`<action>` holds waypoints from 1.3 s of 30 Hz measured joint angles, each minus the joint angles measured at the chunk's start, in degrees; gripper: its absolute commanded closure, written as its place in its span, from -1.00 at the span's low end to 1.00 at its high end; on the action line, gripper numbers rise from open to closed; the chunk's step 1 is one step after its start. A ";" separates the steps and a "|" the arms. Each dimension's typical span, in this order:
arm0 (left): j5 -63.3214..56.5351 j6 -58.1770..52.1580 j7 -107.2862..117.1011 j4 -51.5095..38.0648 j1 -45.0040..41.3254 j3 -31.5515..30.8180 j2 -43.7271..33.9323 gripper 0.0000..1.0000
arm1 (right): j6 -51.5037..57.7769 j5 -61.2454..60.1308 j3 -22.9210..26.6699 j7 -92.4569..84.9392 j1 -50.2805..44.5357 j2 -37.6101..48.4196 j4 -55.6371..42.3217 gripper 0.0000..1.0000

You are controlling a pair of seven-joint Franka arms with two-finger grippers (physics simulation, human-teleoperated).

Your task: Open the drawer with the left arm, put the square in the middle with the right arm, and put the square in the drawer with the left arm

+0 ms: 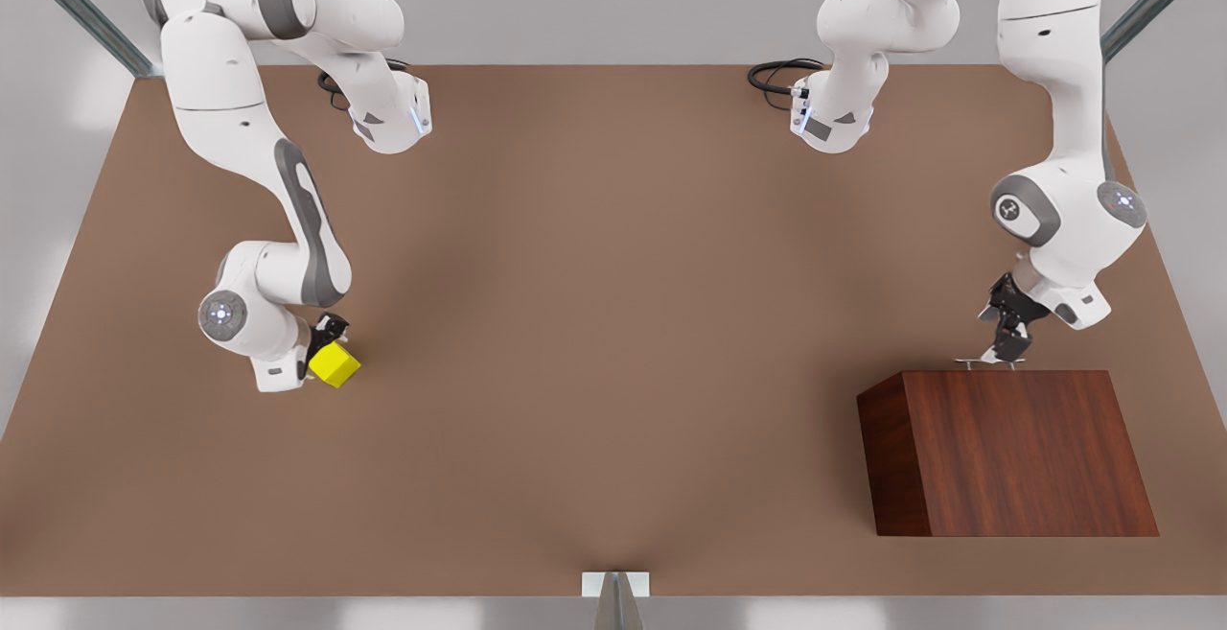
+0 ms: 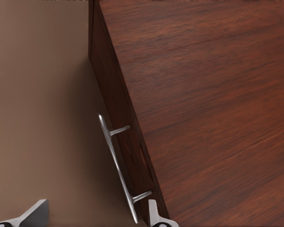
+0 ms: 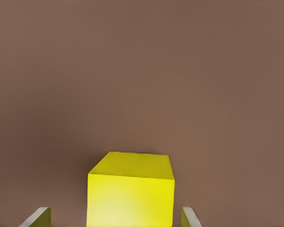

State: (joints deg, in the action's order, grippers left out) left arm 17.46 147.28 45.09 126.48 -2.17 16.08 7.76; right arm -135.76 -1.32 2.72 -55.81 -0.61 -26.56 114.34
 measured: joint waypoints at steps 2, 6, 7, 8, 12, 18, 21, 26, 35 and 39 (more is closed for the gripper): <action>0.94 -0.07 0.00 0.08 0.55 0.79 0.32 -1.00 | -0.73 0.00 0.00 0.00 0.00 -1.11 0.01 -1.00; 5.58 1.00 0.00 0.79 0.32 1.23 0.87 -1.00 | -3.01 0.00 0.00 -0.24 0.35 -3.63 0.07 -1.00; 6.78 1.77 0.00 0.79 0.37 1.23 1.43 -1.00 | -3.61 0.00 0.00 -0.26 0.43 -4.32 0.01 -1.00; 7.95 2.00 0.00 0.71 0.44 1.24 1.54 -1.00 | -4.13 0.00 0.00 -0.27 0.43 -5.02 0.09 -1.00; 11.09 3.69 -0.18 0.62 0.49 1.23 2.93 -1.00 | -4.61 -0.09 0.00 0.21 0.44 -5.53 -0.07 -0.65; 12.40 3.80 -0.18 0.61 0.50 1.24 4.72 -1.00 | -4.62 -0.02 0.00 0.04 0.43 -5.30 -0.17 -0.03; 12.57 3.63 -0.18 0.61 0.49 1.24 4.90 -1.00 | -4.27 -0.10 0.00 0.14 0.44 -4.92 -0.08 -0.04; 12.72 2.93 -0.18 0.79 0.58 1.24 4.90 -1.00 | -4.07 -0.19 0.00 -0.14 0.44 -4.12 -0.04 -0.02; 12.90 2.98 -0.08 5.16 0.76 2.22 2.93 -1.00 | -3.99 -0.49 -4.39 6.42 -6.05 1.08 1.31 -0.01; 12.90 2.96 -0.11 8.21 0.68 3.31 -0.37 -1.00 | -4.61 -0.54 -12.68 31.38 -15.82 -0.78 -5.12 -0.01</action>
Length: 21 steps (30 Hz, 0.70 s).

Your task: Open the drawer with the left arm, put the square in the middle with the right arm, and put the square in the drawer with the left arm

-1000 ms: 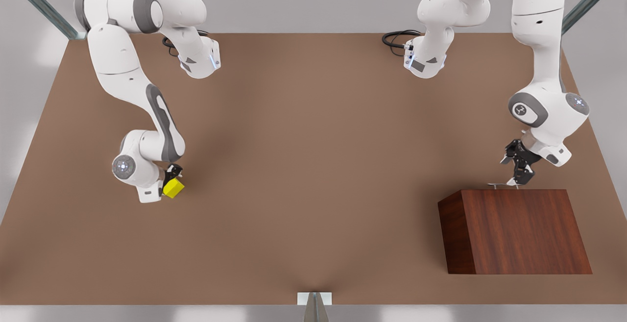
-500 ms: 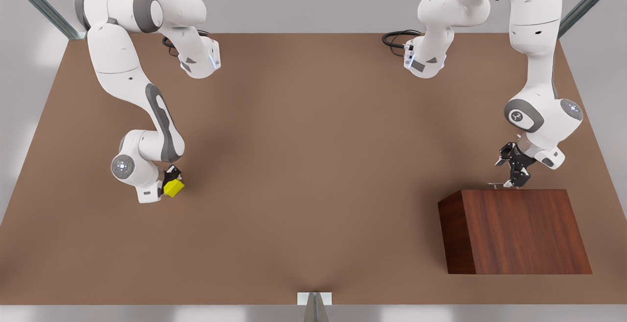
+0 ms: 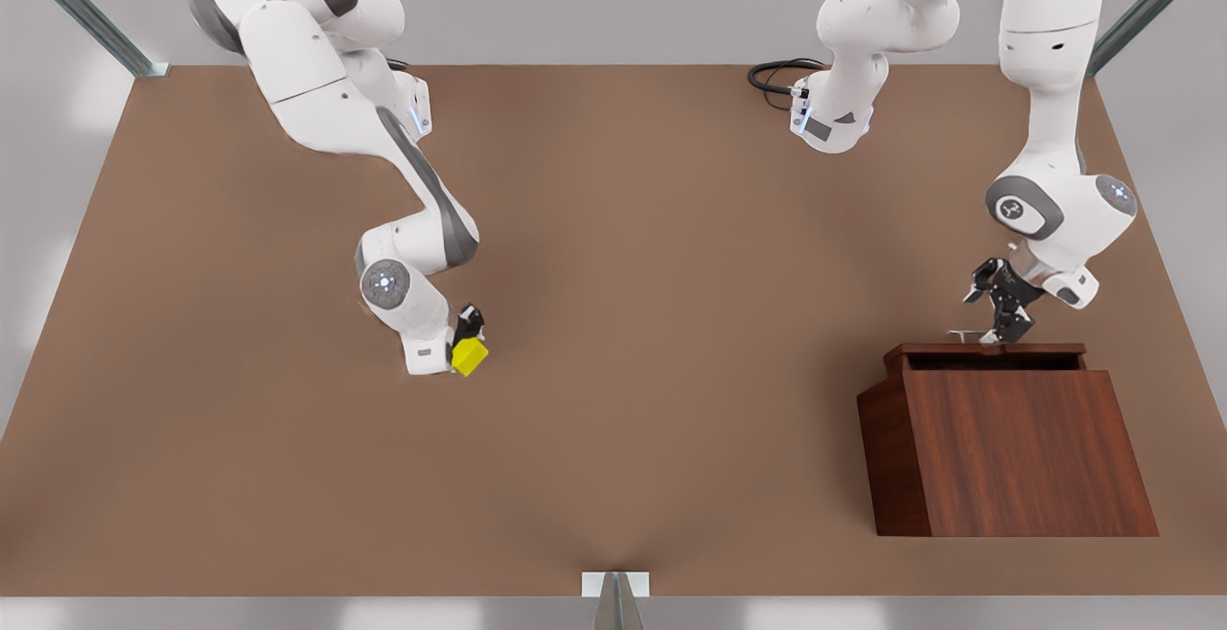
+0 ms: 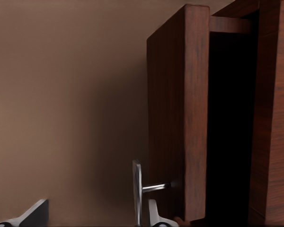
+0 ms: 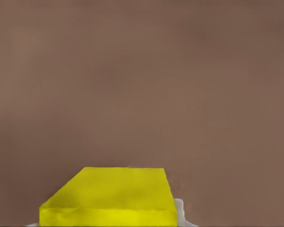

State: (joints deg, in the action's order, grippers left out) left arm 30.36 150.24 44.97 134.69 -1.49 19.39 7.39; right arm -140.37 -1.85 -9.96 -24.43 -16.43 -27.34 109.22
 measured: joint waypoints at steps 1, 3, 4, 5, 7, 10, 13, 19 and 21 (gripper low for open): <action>-0.07 -0.03 0.03 1.03 0.16 0.12 -0.95 -1.00 | 0.03 0.81 -0.01 3.56 -3.27 -1.68 -2.67 -0.01; 0.06 -0.03 0.02 2.12 -0.11 1.05 -2.21 -1.00 | -0.01 3.06 -0.08 4.16 -10.11 -5.64 -9.14 -0.01; 0.04 -0.03 -0.05 2.82 0.46 1.08 -3.05 -1.00 | -0.10 2.60 -0.08 6.56 -14.55 -7.37 -10.99 -0.01; -0.02 0.04 0.04 4.22 0.55 1.11 -4.62 -1.00 | -0.04 3.15 0.00 8.78 -17.74 -9.16 -13.45 -0.01; 0.01 0.14 0.10 5.95 0.35 1.14 -5.94 -1.00 | -0.04 3.12 -0.09 9.28 -20.82 -13.56 -19.21 -0.02; -0.04 0.41 0.12 8.42 -0.02 1.66 -7.73 -1.00 | 0.50 4.80 -0.23 10.74 -25.61 -17.85 -25.82 -0.02; -0.01 0.49 0.11 11.83 0.31 1.80 -10.82 -1.00 | 2.08 4.61 0.16 12.85 -30.74 -24.38 -37.33 -0.02; -0.08 -2.42 0.81 12.74 -0.30 3.18 -16.91 -1.00 | 0.58 4.42 2.01 14.76 -35.50 -29.78 -40.39 -0.11; -0.83 -5.65 0.73 11.94 -1.06 3.82 -21.01 -1.00 | -0.55 4.80 2.44 17.13 -35.50 -30.76 -41.29 -1.00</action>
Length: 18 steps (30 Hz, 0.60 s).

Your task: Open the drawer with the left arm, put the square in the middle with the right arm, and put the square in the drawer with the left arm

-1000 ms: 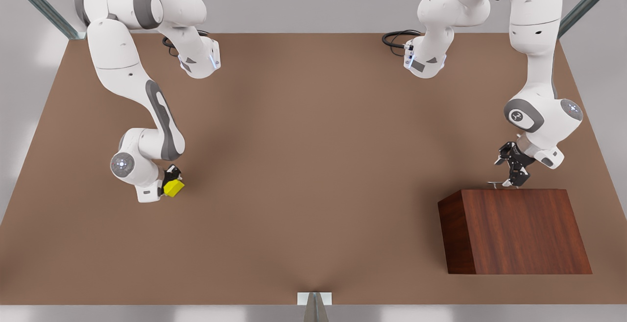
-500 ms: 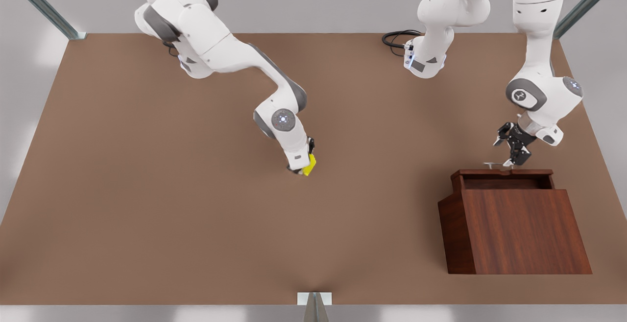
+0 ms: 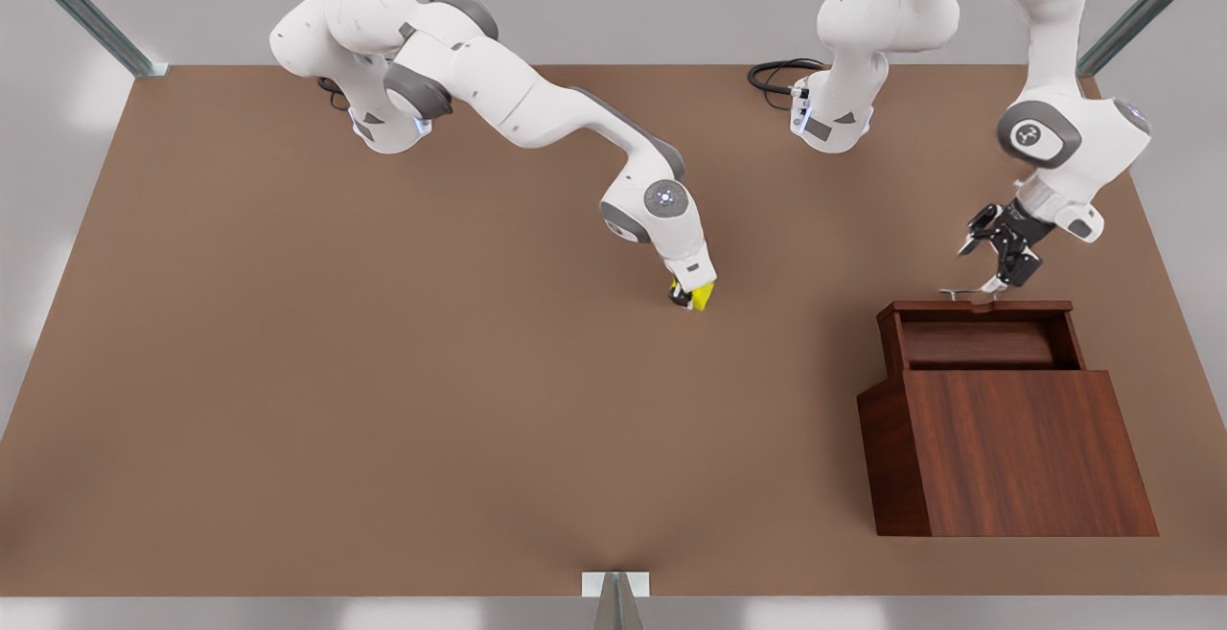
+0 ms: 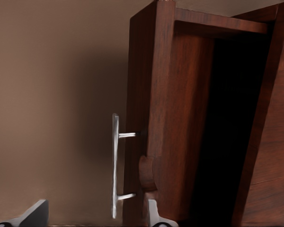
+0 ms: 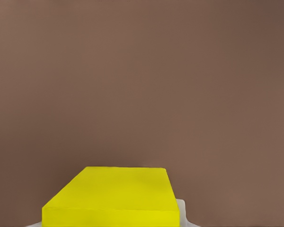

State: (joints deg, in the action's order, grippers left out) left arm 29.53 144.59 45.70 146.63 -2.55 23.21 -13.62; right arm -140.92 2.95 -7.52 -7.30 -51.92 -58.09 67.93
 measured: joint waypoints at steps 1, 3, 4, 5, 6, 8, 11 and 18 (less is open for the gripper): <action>-1.78 -1.96 -0.49 -2.88 -0.01 -0.01 0.44 -1.00 | -0.54 0.43 0.04 0.48 -0.01 -1.00 -1.22 -1.00; -5.49 -8.26 -7.59 -9.08 -0.07 -0.10 1.06 -1.00 | -0.53 0.54 -0.07 10.41 -0.03 -1.07 -1.83 -0.97; -6.88 -10.48 -14.39 -10.88 -0.06 -0.01 1.35 -1.00 | -0.35 0.56 0.03 12.90 -0.02 -0.99 -1.78 -0.98; -7.93 -13.87 -20.15 -13.99 -0.18 0.21 2.68 -1.00 | -0.35 0.57 0.21 13.22 -0.01 -0.98 -1.75 -1.00; -8.71 -19.03 -25.76 -19.48 -0.50 0.33 5.16 -1.00 | -0.08 0.40 0.30 14.90 -0.02 -0.68 -1.63 -1.00; -9.97 -23.78 -36.63 -26.51 -1.69 0.35 9.63 -1.00 | -0.48 0.51 0.14 22.13 -0.19 -0.71 -1.23 -1.00; -12.27 -32.96 -44.74 -39.76 -3.77 0.37 17.43 -1.00 | -0.59 0.48 0.14 24.96 -0.19 -0.54 -1.16 -1.00; -15.93 -41.46 -52.45 -50.83 -11.17 0.35 20.33 -1.00 | 0.21 -1.44 0.22 24.95 0.72 10.96 4.35 -1.00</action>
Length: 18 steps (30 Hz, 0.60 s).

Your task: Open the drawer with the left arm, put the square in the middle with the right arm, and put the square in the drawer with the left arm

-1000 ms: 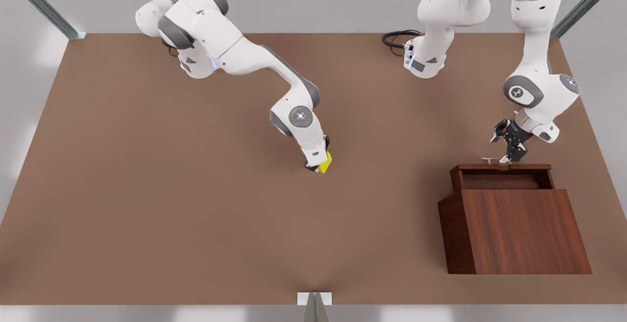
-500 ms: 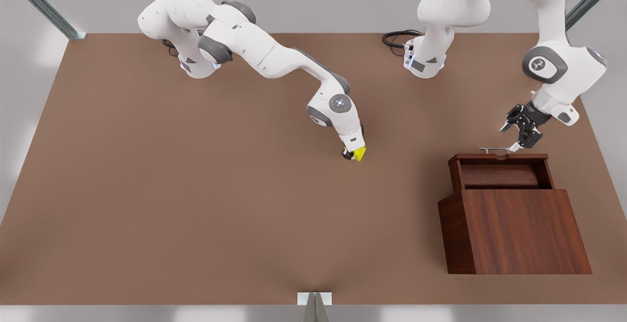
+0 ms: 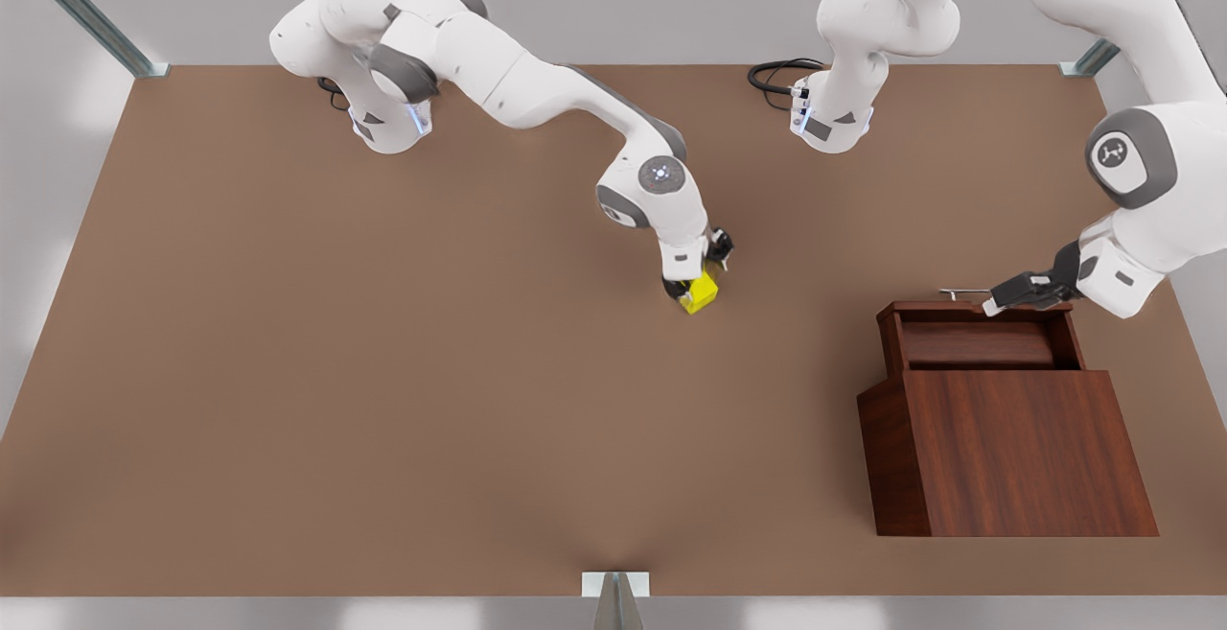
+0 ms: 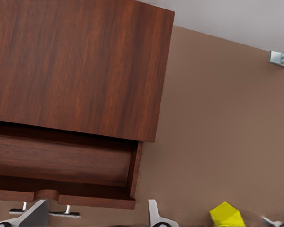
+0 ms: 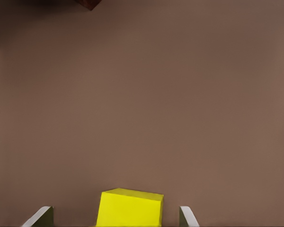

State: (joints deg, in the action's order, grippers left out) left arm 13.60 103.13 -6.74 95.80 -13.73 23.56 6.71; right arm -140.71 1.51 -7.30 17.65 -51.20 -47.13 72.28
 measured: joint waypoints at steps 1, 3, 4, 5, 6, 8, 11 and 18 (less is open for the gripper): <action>-0.41 -0.75 -1.33 -2.76 -1.48 0.00 1.40 -1.00 | 0.00 -1.22 0.05 -0.17 1.42 5.46 4.64 -1.00; -0.98 -6.62 -3.69 -10.09 -4.17 -0.72 5.29 -1.00 | 0.03 -1.21 0.14 -0.51 10.16 21.38 21.87 -1.00; -1.69 -7.81 -3.86 -11.71 -4.88 -4.24 6.00 -1.00 | 2.11 -1.20 0.25 -0.52 15.17 28.16 27.06 -1.00; -2.77 -7.86 -3.33 -11.84 -6.17 -7.71 6.63 -1.00 | 13.48 -1.11 0.27 -1.86 21.43 33.56 28.00 -1.00; -3.55 -7.94 -2.93 -11.92 -9.14 -8.39 7.00 -1.00 | 21.09 -1.11 0.26 -7.72 29.52 36.20 27.92 -1.00; -4.39 -7.95 -1.86 -11.87 -12.26 -13.25 7.75 -1.00 | 30.15 -1.11 0.20 -13.05 42.65 39.50 27.60 -1.00; -5.23 -7.95 -2.04 -11.26 -12.76 -22.71 9.53 -1.00 | 39.50 0.07 -0.01 -16.21 51.37 41.21 25.04 -1.00; -10.28 4.99 -7.13 -1.62 -23.01 -23.47 12.12 -1.00 | 51.69 -0.21 9.48 -24.57 47.27 40.27 15.18 -1.00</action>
State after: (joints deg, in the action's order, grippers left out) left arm 3.32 108.12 -13.88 94.18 -36.74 0.09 18.83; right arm -89.02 1.29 2.18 -6.91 -3.93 -6.86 87.46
